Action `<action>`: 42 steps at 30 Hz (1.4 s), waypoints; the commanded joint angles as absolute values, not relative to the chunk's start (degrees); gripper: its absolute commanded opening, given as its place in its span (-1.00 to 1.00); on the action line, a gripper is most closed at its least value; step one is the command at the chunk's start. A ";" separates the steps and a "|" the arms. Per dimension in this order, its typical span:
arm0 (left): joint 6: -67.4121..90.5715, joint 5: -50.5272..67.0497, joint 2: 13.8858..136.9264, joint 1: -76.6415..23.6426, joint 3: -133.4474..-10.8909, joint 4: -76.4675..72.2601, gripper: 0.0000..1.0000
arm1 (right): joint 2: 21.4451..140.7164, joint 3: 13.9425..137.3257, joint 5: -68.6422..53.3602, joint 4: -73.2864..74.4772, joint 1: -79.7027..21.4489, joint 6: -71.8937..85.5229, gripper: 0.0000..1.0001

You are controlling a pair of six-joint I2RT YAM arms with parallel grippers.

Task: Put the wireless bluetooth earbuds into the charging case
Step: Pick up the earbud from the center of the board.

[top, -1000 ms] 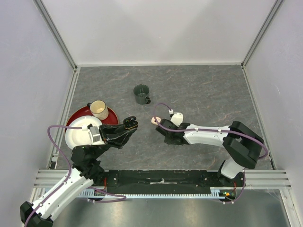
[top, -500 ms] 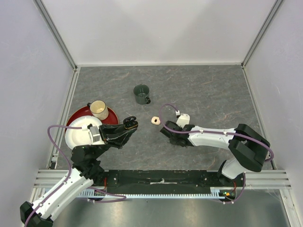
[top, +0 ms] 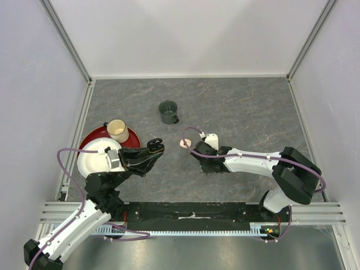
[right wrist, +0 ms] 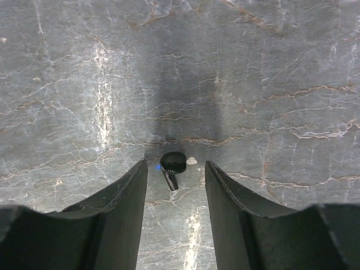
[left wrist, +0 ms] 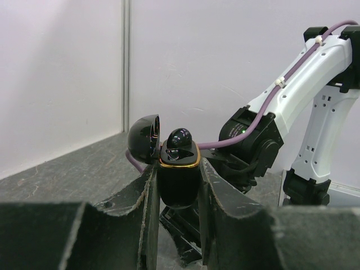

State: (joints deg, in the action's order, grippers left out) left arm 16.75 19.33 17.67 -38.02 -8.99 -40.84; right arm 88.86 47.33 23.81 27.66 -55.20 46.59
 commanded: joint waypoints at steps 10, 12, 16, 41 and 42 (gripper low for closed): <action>16.70 17.93 17.75 -38.14 -9.84 -42.19 -0.95 | 90.53 48.61 20.83 25.31 -54.23 44.73 -0.14; 16.70 17.93 17.75 -38.14 -9.84 -42.27 -0.96 | 90.62 47.73 21.09 24.79 -54.23 44.82 -0.15; 16.87 17.93 17.75 -38.14 -9.67 -42.27 -0.95 | 90.53 47.11 21.09 24.26 -53.88 44.91 -0.15; 17.14 17.93 18.02 -38.14 -9.58 -42.28 -0.95 | 89.65 45.35 18.11 23.55 -52.12 44.38 -0.18; 17.14 17.93 18.02 -38.06 -9.58 -42.28 -0.95 | 89.30 45.26 18.28 23.64 -52.21 44.47 -0.18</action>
